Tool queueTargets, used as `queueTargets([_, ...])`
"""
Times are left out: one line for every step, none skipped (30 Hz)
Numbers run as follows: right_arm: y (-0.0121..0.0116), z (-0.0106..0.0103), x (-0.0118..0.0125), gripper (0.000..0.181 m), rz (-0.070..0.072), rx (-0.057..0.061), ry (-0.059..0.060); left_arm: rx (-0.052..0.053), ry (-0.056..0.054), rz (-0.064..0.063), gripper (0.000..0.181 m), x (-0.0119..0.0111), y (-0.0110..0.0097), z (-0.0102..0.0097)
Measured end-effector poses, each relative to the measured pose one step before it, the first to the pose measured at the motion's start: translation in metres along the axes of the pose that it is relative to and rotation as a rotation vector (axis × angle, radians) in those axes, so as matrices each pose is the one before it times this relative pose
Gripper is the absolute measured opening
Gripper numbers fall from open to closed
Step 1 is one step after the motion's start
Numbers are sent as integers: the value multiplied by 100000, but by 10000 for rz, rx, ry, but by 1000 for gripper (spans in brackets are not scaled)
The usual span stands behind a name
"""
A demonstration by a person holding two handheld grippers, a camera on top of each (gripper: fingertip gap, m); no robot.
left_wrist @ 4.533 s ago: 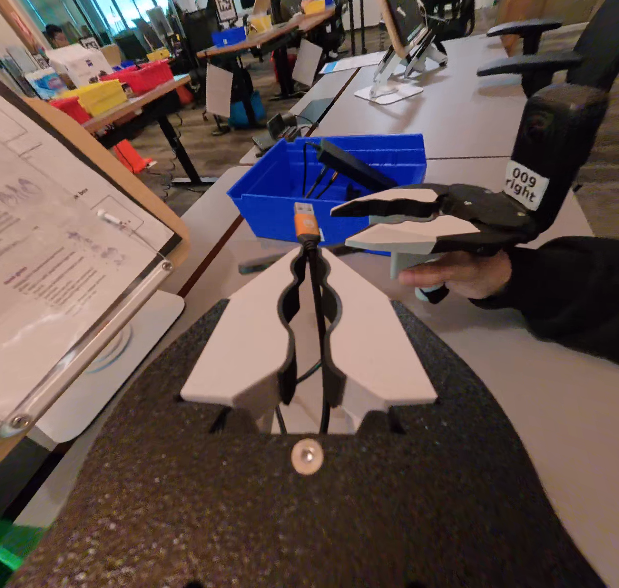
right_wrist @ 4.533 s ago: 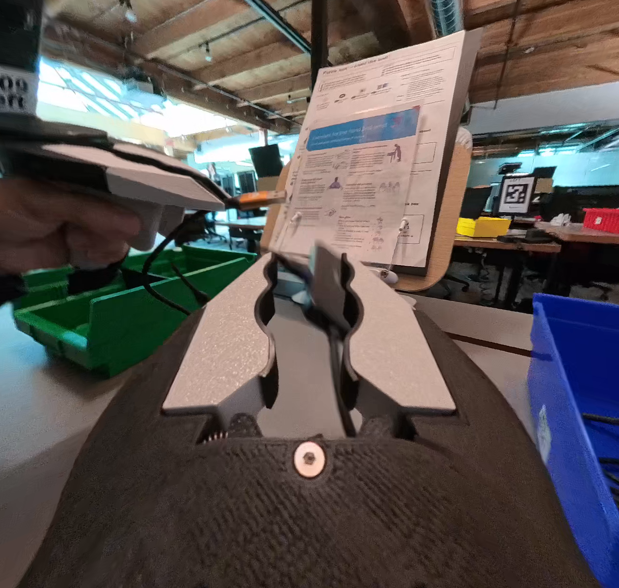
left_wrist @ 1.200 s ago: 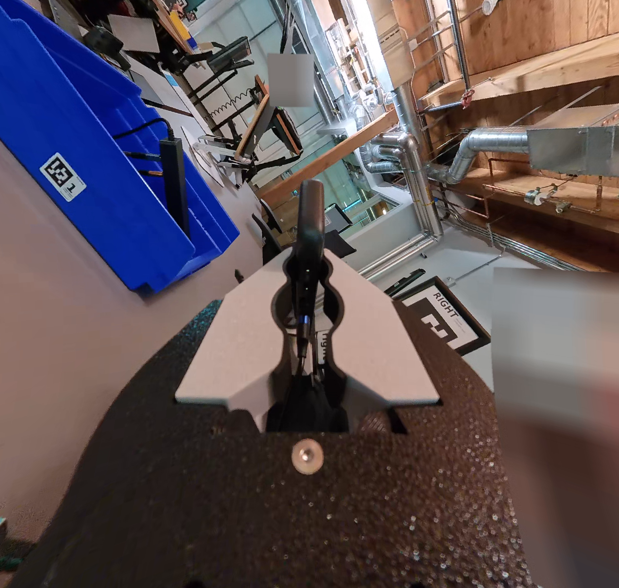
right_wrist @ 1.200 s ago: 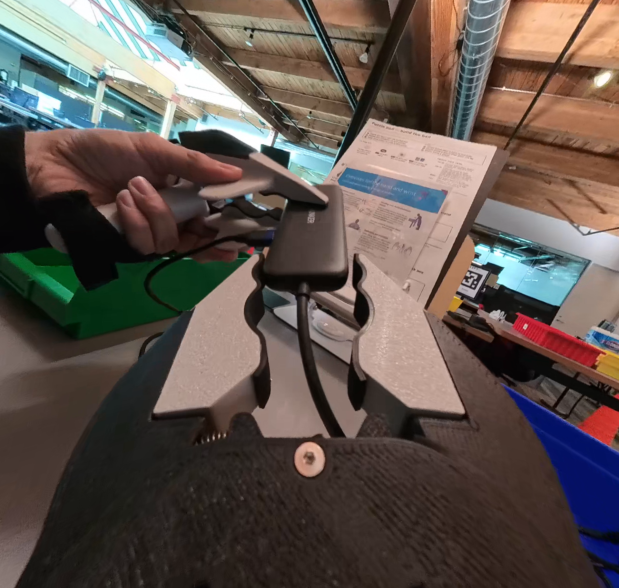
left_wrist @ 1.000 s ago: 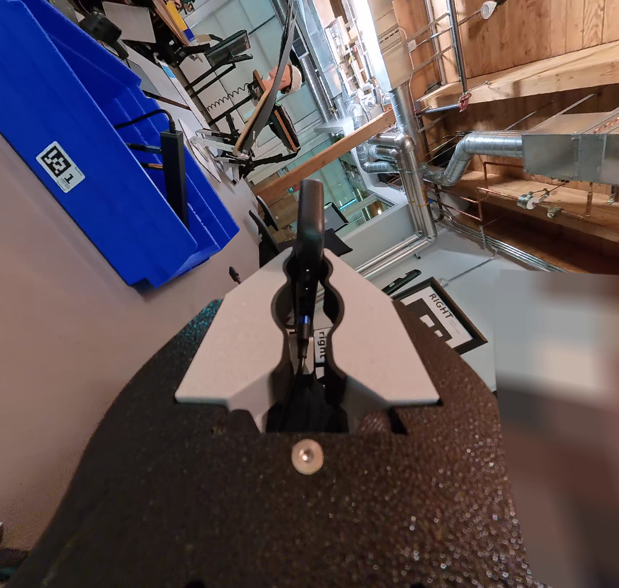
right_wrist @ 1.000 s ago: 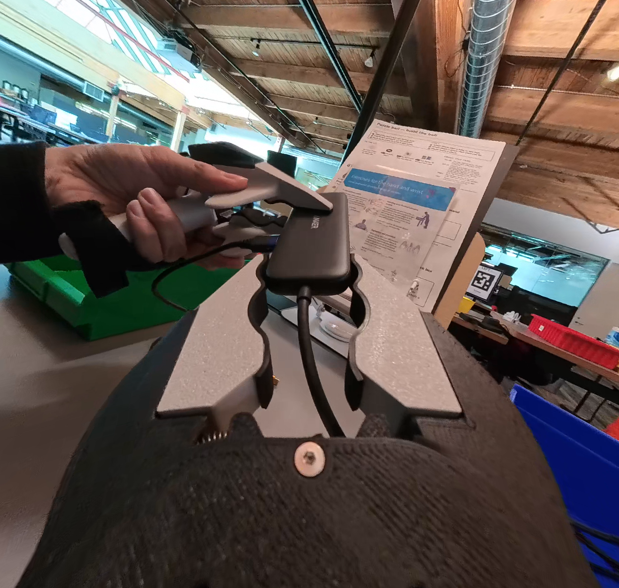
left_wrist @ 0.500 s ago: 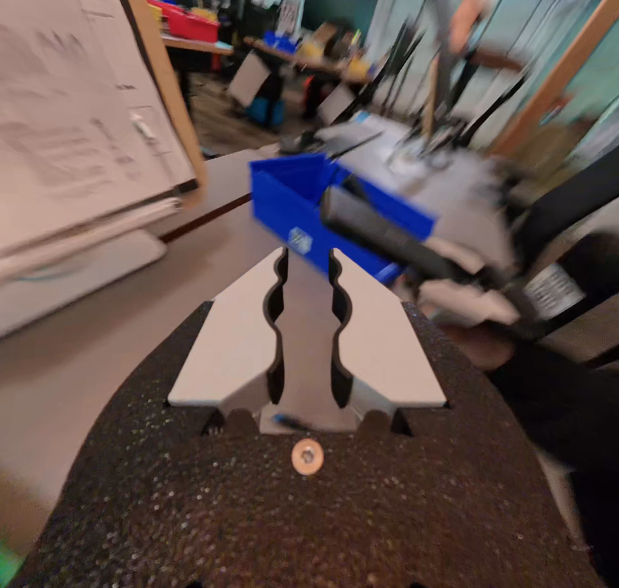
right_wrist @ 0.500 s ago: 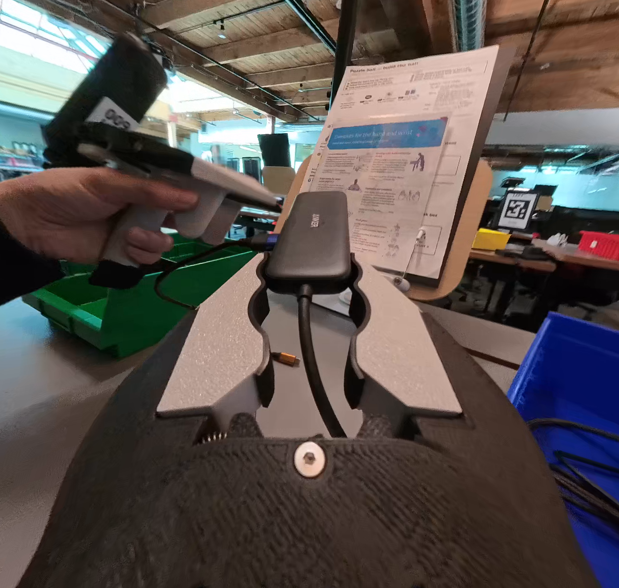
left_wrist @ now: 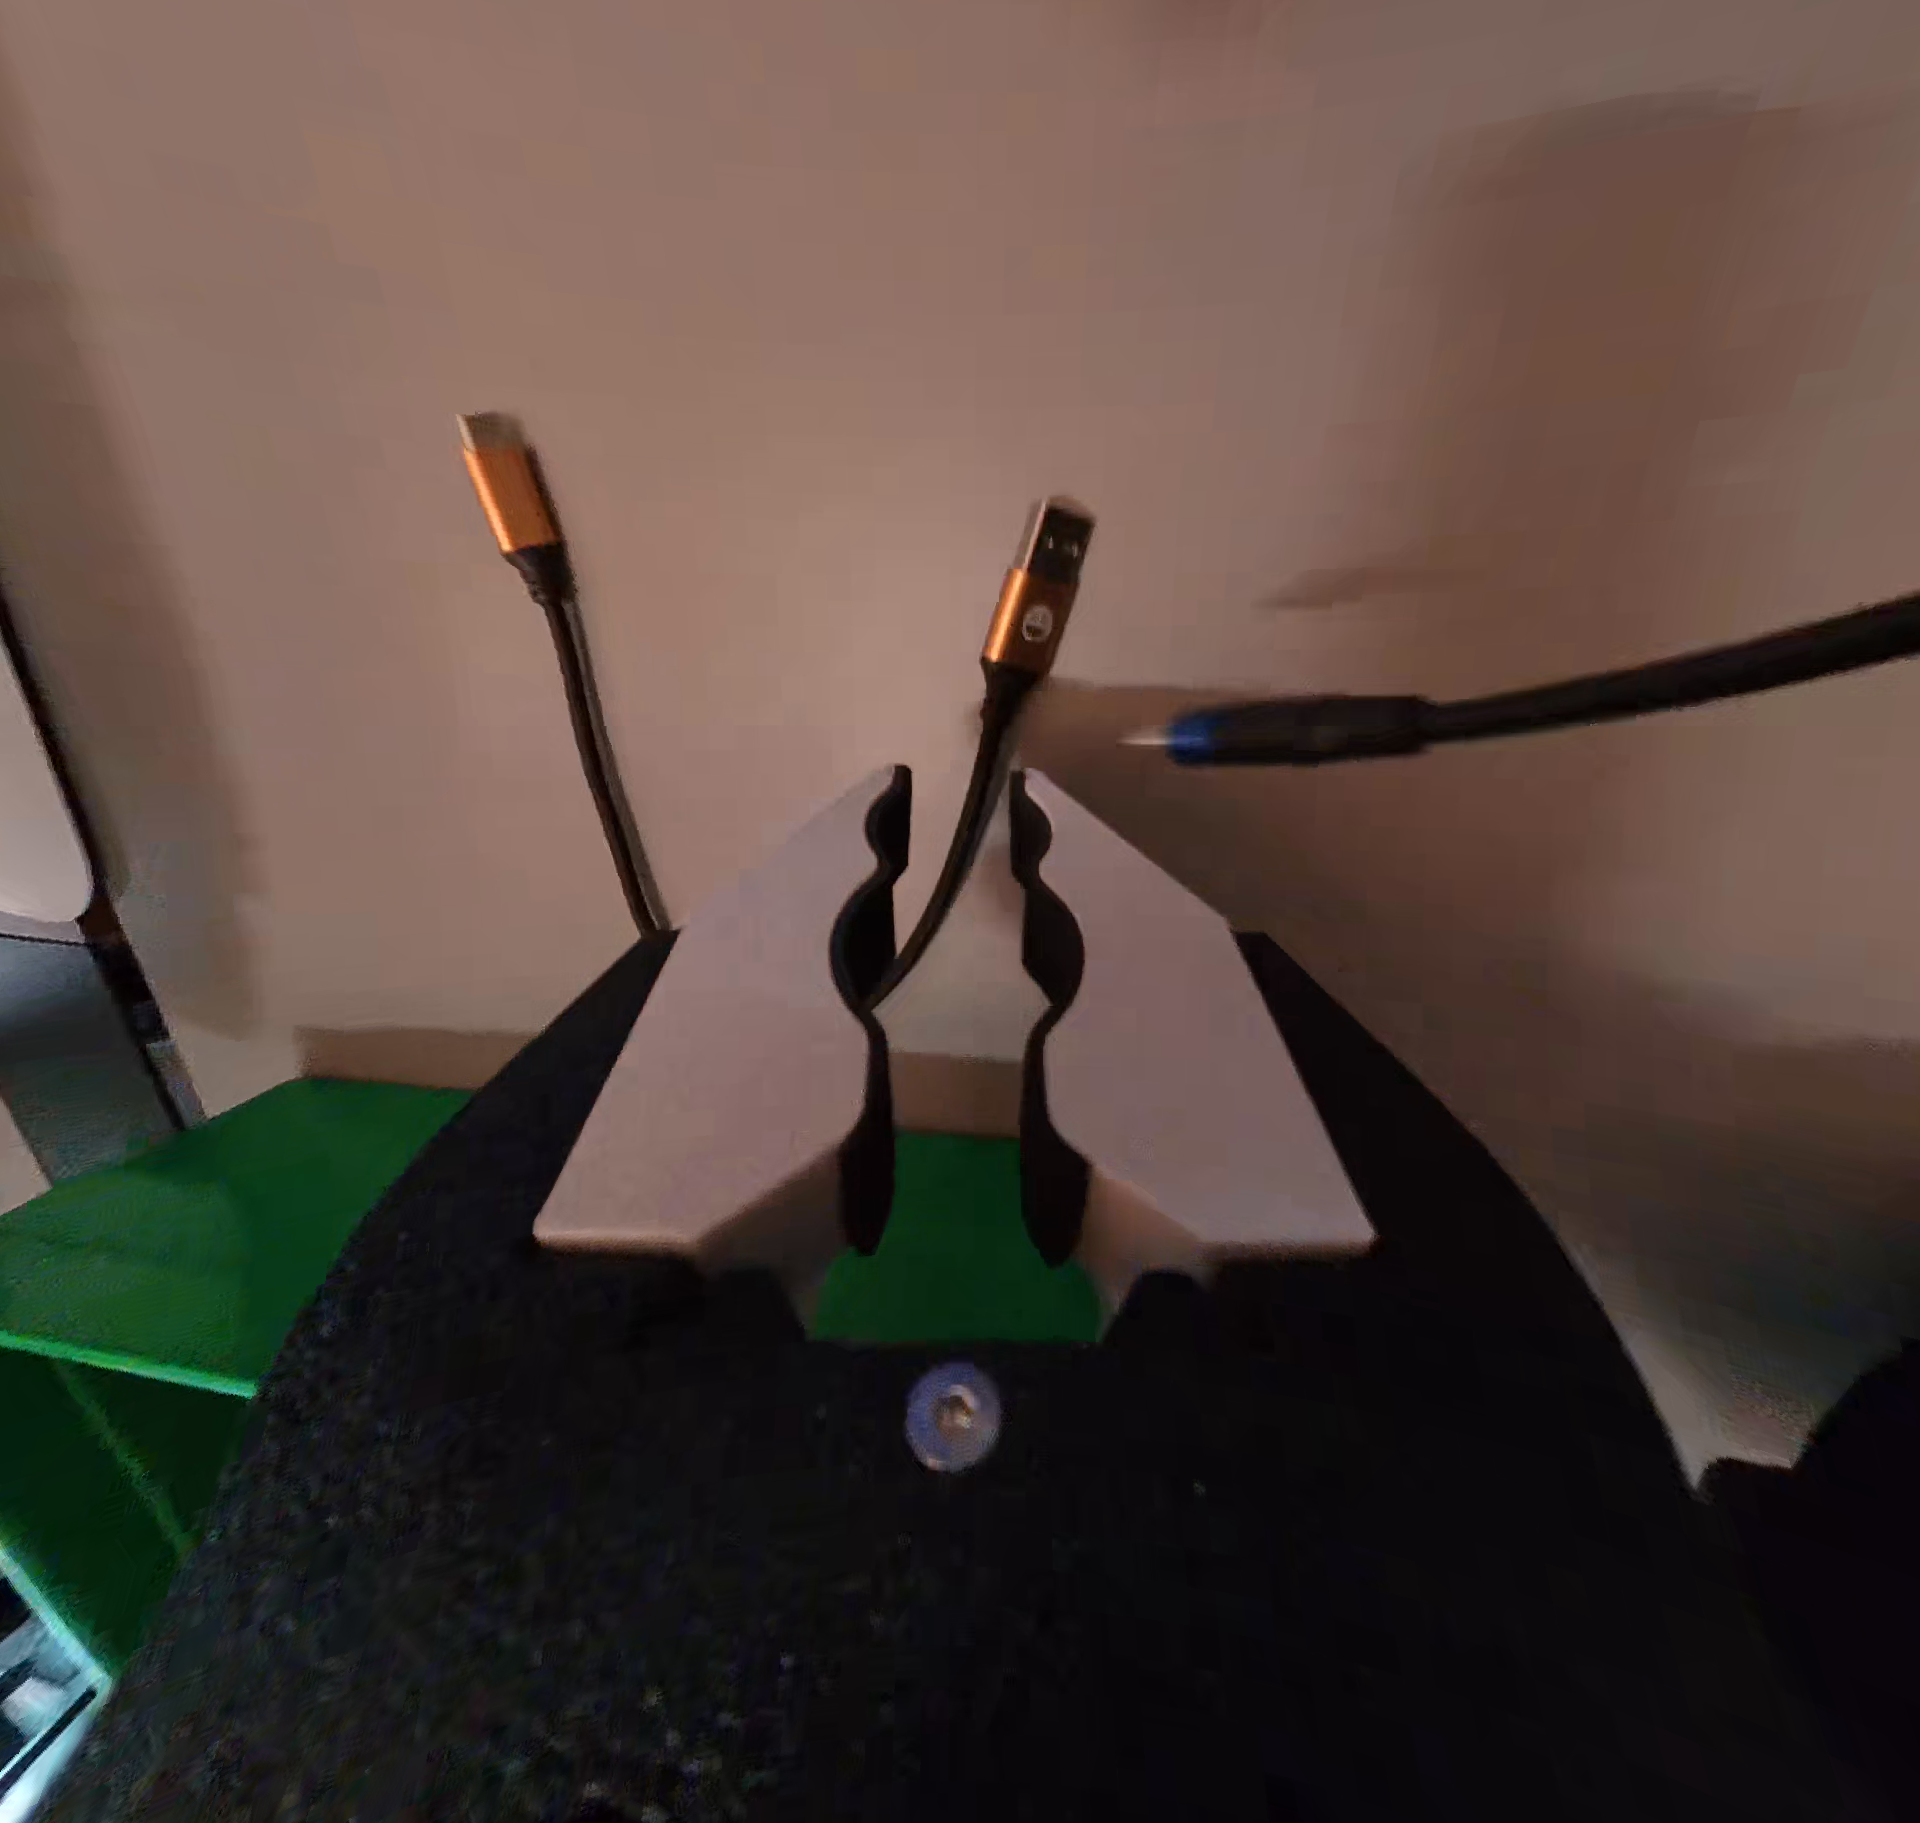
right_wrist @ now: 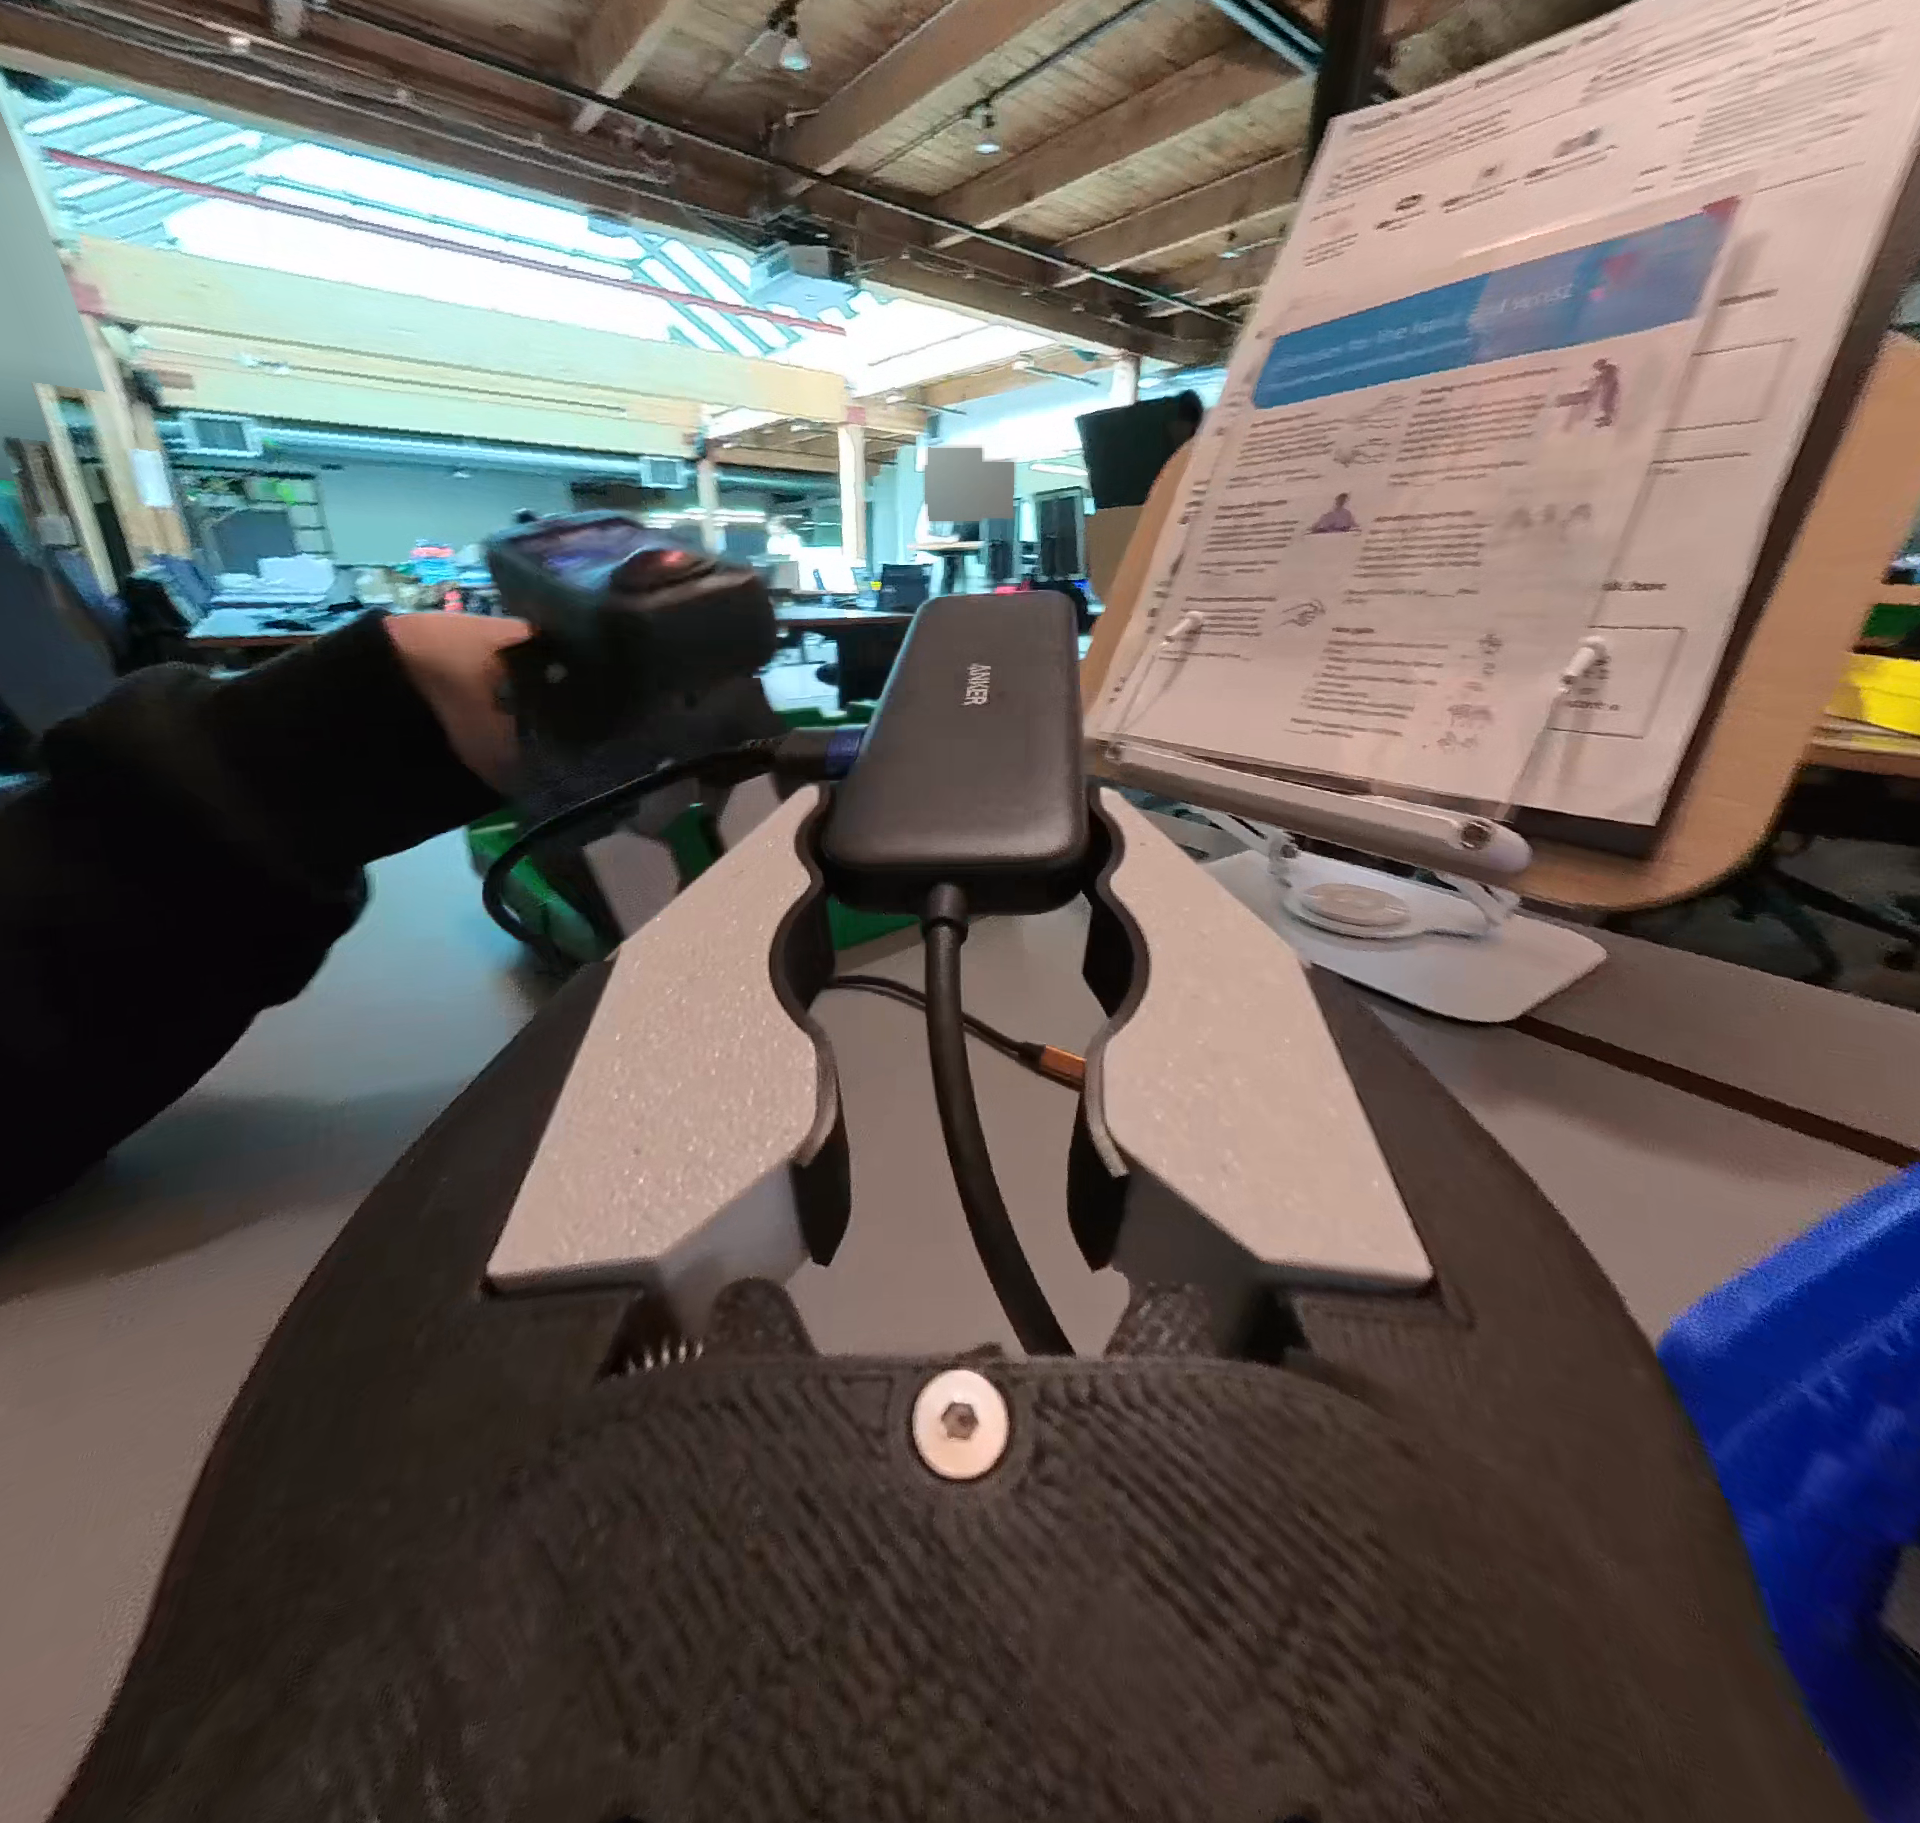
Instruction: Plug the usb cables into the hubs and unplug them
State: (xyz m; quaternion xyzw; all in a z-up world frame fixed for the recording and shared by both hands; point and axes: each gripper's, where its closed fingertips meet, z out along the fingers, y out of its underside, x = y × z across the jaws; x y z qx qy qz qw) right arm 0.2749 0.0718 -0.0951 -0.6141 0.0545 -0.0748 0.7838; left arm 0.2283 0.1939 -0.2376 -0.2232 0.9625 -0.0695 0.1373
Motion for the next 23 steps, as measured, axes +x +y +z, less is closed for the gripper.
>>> queueTargets([71,-1,417,45,34,-37,232,-400,37,103,14,225,357,296])
queueTargets([32,0,35,45,-68,-41,-13,-341,108,43,15,288,189,298])
queueTargets([-4,-16,-61,45,-87,-13,-45,-121,5,134,17,113,-185,305])
queueTargets([1,-22,-5,45,-86,-18,2,21,38,178,16,163,-306,270])
queueTargets([39,-57,-72,45,-94,-41,-60,-227,89,96,17,186,212,189])
queueTargets([124,-78,-98,45,-58,-90,-124,-252,-79,-1,19,-109,336,148])
queueTargets([279,-113,-126,45,-87,-180,-183,-99,-24,2,20,-28,110,135])
queueTargets([437,-157,-93,45,-180,-257,-174,-88,52,30,20,85,73,117])
queueTargets([498,-178,123,45,-236,-271,-16,-134,-19,56,20,11,120,105])
queueTargets([469,-172,307,45,-132,-245,98,-106,-32,92,20,0,62,87])
queueTargets([374,-129,235,45,-18,-205,53,-6,5,80,18,35,-78,8])
queueTargets([176,-121,155,45,-33,-96,47,-19,-65,40,17,-84,-69,10])
queueTargets([17,-85,85,45,-36,2,56,-44,-74,45,16,-89,-44,20])
queueTargets([-16,-11,-24,45,10,17,-7,-32,-48,96,15,-14,-85,19])
queueTargets([56,57,0,45,21,-29,22,-31,-83,103,14,-87,-96,23])
queueTargets([179,115,176,45,-13,-97,141,-42,-80,88,13,-94,-111,19])
queueTargets([268,119,222,45,-54,-154,170,-28,-72,71,9,-76,-126,61])
queueTargets([257,109,234,45,-77,-151,176,-80,8,48,3,32,-33,70])
queueTargets([148,65,170,45,-61,-86,139,-100,60,4,1,51,8,46])
queueTargets([2,17,9,45,-12,4,19,-74,-6,-144,1,-101,7,-5])
queueTargets([-97,-21,7,45,16,60,15,-45,10,-195,1,-116,-43,15])
queueTargets([-82,-34,228,45,10,44,146,34,26,-316,1,-139,-149,11])
queueTargets([3,-42,382,45,9,-11,225,68,109,-585,1,-97,-188,-63])
